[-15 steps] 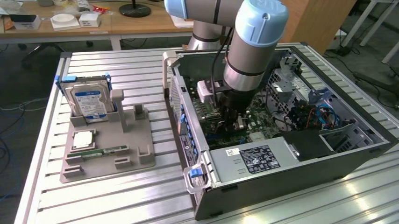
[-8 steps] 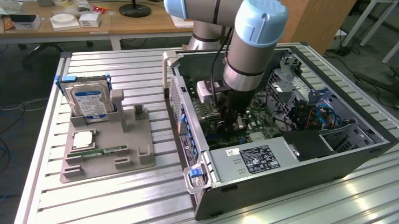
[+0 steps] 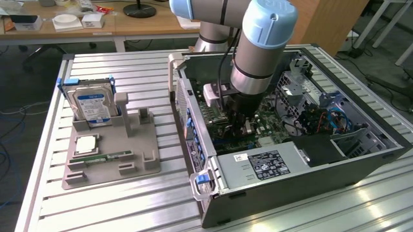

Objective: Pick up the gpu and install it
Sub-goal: 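Insert the gpu into the slot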

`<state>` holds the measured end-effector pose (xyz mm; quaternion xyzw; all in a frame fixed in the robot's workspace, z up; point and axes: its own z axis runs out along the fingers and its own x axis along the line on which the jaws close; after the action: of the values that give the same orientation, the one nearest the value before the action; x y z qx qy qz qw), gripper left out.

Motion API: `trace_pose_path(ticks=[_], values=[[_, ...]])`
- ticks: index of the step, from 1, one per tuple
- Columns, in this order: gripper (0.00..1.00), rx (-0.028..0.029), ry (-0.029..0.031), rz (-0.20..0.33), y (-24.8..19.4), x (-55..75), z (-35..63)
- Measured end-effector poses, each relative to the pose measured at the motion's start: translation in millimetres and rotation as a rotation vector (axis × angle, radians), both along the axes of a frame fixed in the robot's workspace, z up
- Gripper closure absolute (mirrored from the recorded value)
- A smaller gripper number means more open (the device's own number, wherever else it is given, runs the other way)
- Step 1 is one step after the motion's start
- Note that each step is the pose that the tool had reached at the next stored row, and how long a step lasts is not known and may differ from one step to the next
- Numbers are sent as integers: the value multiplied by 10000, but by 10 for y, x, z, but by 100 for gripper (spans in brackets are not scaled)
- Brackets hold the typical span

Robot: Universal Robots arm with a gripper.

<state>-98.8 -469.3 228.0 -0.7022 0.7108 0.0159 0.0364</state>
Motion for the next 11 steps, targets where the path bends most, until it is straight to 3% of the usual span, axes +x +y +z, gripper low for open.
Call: trace_pose_path(ticks=[11], values=[[73,2,-14,-3,2,-1,29]])
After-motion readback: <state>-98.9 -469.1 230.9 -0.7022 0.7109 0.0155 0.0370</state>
